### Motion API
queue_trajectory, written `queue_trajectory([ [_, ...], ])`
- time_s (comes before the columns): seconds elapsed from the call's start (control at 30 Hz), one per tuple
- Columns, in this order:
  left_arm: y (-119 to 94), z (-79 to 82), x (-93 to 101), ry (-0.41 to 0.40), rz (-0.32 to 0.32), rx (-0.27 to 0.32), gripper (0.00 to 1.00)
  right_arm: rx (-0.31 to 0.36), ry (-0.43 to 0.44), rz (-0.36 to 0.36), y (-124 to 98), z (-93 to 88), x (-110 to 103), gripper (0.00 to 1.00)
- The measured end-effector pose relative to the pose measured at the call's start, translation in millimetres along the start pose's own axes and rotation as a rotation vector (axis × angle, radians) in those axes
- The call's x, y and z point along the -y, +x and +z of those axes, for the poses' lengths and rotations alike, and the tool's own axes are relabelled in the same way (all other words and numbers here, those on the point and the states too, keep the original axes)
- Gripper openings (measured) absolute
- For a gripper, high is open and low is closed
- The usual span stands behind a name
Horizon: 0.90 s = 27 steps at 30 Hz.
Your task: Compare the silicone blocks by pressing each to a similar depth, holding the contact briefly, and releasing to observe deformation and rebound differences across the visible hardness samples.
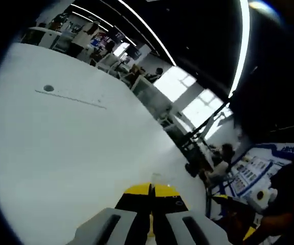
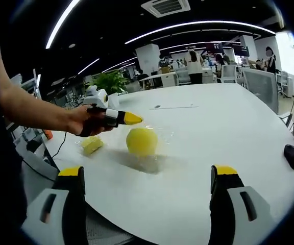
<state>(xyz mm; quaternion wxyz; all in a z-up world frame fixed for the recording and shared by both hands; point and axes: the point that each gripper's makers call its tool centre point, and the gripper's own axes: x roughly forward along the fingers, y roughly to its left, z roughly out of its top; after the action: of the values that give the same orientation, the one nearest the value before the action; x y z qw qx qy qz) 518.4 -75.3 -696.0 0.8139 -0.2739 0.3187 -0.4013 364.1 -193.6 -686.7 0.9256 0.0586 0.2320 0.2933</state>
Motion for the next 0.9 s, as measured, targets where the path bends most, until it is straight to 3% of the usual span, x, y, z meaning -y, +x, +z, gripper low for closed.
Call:
queue_trajectory([
  [0.03, -0.7, 5.8, 2.9, -0.006, -0.012, 0.001, 0.00, 0.011, 0.013, 0.001, -1.3, 1.9, 0.4, 0.96],
  [0.1, -1.5, 15.0, 7.8, 0.090, -0.005, 0.001, 0.00, 0.020, 0.025, 0.000, -2.6, 3.6, 0.5, 0.96],
  [0.23, -7.3, 28.2, 17.8, 0.202, -0.008, 0.003, 0.00, 0.028, 0.027, 0.002, -3.4, 6.1, -0.5, 0.96],
  [0.37, -17.3, 37.2, 20.6, 0.241, 0.001, 0.031, 0.00, 0.043, 0.046, 0.015, -4.7, 14.3, -1.7, 0.96],
  [0.57, -34.4, 52.9, 36.1, 0.320, -0.011, 0.071, 0.00, 0.061, -0.002, 0.012, -3.4, 30.7, 3.7, 0.96],
  [0.9, -68.9, 97.4, 82.7, 0.434, -0.057, 0.157, 0.00, 0.112, -0.078, 0.040, 4.1, 72.1, 2.9, 0.96],
])
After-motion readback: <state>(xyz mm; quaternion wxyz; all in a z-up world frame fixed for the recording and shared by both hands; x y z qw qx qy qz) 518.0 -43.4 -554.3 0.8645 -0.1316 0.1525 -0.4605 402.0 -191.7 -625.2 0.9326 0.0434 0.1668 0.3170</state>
